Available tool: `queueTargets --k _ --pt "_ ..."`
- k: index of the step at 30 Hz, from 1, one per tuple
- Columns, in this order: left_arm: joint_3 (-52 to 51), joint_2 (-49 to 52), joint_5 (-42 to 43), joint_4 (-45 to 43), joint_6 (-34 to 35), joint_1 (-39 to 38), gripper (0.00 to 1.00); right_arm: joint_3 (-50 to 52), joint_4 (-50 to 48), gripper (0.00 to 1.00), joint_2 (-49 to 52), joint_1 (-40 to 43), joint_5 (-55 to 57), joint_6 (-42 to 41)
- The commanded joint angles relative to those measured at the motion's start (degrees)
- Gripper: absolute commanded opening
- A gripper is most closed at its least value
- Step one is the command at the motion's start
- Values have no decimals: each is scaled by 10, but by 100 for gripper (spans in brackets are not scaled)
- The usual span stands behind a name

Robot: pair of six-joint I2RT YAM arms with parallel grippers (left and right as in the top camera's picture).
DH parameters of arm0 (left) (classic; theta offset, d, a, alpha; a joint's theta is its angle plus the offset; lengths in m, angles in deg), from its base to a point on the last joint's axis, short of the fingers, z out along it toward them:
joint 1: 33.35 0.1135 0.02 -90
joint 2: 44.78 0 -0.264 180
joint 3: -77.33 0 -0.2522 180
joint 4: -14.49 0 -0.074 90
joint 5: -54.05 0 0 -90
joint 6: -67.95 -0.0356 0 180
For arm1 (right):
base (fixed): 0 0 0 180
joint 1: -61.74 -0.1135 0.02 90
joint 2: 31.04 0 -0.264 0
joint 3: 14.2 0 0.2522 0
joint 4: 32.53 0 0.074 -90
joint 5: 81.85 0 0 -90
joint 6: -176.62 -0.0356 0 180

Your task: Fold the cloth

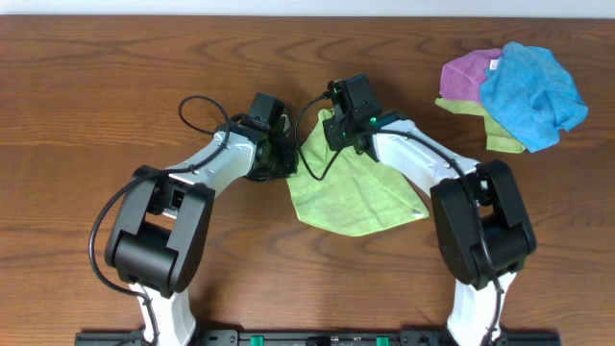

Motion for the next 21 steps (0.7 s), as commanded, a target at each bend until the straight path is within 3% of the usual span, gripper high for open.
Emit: queueTargets --k 1,21 --pt "-1 5 -10 4 3 3 6 -20 2 1 8 -4 32 3" --pt "-2 5 -36 21 5 3 6 -20 40 1 -15 46 106 9"
